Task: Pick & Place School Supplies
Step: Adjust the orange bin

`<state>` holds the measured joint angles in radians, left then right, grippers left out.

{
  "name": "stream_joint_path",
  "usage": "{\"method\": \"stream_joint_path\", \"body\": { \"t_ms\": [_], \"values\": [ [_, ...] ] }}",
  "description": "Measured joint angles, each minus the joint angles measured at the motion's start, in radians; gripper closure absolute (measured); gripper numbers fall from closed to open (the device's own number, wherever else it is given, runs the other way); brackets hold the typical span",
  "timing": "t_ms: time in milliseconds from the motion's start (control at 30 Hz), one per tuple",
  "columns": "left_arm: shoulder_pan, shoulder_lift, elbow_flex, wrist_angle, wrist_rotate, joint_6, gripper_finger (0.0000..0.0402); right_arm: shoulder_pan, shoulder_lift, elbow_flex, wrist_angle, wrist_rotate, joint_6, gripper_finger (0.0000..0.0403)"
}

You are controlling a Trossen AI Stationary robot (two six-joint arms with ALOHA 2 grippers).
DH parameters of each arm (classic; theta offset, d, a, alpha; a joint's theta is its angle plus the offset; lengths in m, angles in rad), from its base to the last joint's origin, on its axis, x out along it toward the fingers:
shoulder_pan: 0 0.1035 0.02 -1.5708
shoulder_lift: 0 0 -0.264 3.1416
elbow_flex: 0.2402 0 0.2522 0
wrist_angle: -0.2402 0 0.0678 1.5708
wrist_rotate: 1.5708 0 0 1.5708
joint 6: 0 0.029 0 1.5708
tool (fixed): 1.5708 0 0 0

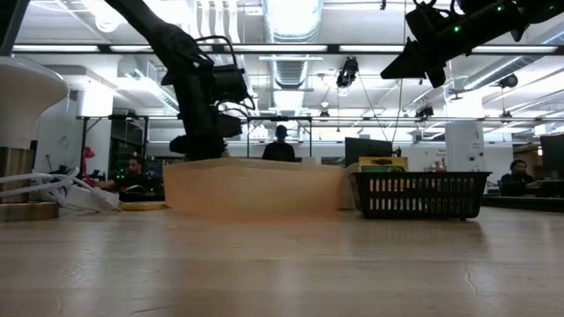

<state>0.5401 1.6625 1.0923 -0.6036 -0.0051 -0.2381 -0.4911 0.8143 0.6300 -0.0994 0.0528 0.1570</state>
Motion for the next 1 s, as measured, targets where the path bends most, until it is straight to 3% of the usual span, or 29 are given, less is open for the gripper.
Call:
{"method": "stream_joint_path", "body": {
  "t_ms": [167,367,633,833,1000],
  "values": [
    [0.03,0.061,0.063,0.003,-0.058,0.102,0.0394,0.0,0.0,0.0,0.0,0.0,0.0,0.0385],
    [0.074,0.179,0.165,0.003,-0.058,0.23,0.0376,0.0,0.0,0.0,0.0,0.0,0.0,0.0385],
    [0.141,0.308,0.343,-0.026,-0.065,0.293,0.0388,0.0,0.0,0.0,0.0,0.0,0.0,0.0385],
    [0.16,0.346,0.445,-0.076,-0.066,0.299,0.0379,0.0,0.0,0.0,0.0,0.0,0.0,0.0385],
    [0.159,0.329,0.484,-0.21,-0.068,0.316,0.0373,0.0,0.0,0.0,0.0,0.0,0.0,0.0385]
  ]
}}
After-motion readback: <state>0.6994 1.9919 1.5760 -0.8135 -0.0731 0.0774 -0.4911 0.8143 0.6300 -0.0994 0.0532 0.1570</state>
